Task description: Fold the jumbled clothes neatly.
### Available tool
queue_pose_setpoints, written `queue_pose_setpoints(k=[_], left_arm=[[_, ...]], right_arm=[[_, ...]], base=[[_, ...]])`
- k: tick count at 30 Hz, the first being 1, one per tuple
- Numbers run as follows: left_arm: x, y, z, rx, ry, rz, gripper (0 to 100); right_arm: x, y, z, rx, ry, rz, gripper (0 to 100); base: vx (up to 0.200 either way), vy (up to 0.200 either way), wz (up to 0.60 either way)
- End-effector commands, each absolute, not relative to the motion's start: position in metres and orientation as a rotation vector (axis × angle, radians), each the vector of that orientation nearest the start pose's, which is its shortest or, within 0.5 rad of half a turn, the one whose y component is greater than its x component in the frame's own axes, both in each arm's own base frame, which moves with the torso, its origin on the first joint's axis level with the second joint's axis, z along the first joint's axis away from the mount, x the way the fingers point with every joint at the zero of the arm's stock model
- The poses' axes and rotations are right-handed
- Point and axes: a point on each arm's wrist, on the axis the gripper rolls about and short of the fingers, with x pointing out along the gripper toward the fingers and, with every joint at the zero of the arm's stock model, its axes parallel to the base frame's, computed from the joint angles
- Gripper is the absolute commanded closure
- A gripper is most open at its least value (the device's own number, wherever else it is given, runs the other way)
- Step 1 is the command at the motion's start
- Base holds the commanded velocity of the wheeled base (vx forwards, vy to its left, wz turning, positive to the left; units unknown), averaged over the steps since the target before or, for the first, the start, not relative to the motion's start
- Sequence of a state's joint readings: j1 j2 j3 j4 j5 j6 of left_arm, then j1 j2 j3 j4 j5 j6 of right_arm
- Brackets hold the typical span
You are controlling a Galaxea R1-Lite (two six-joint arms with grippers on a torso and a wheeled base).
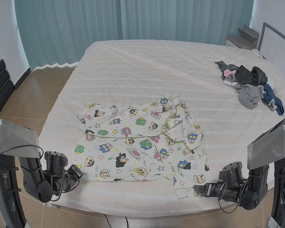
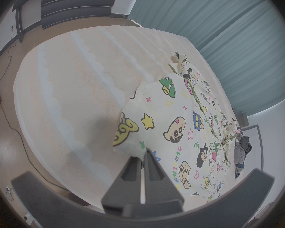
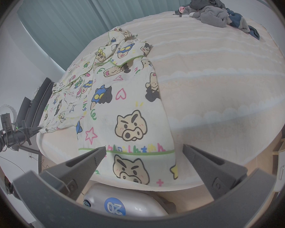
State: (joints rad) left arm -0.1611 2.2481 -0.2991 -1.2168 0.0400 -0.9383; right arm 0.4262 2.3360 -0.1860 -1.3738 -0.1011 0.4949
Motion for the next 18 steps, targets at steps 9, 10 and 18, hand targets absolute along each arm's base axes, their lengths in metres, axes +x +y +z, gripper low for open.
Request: queue_pose_setpoints(k=[9, 10, 18], left_arm=[[0.266, -0.042, -0.027, -0.82, 0.729, 0.236, 100], [0.266, -0.042, -0.027, -0.82, 0.729, 0.236, 100], [0.266, -0.042, -0.027, -0.822, 0.729, 0.237, 100]], right_arm=[[0.218, 0.112, -0.049, 0.258, 0.852, 0.174, 0], [0.219, 0.113, -0.05, 0.256, 0.852, 0.169, 0], [0.224, 0.117, -0.054, 0.276, 0.846, 0.163, 0]], base=[[0.0, 0.0, 0.0], [0.0, 0.0, 0.0], [0.0, 0.0, 0.0]])
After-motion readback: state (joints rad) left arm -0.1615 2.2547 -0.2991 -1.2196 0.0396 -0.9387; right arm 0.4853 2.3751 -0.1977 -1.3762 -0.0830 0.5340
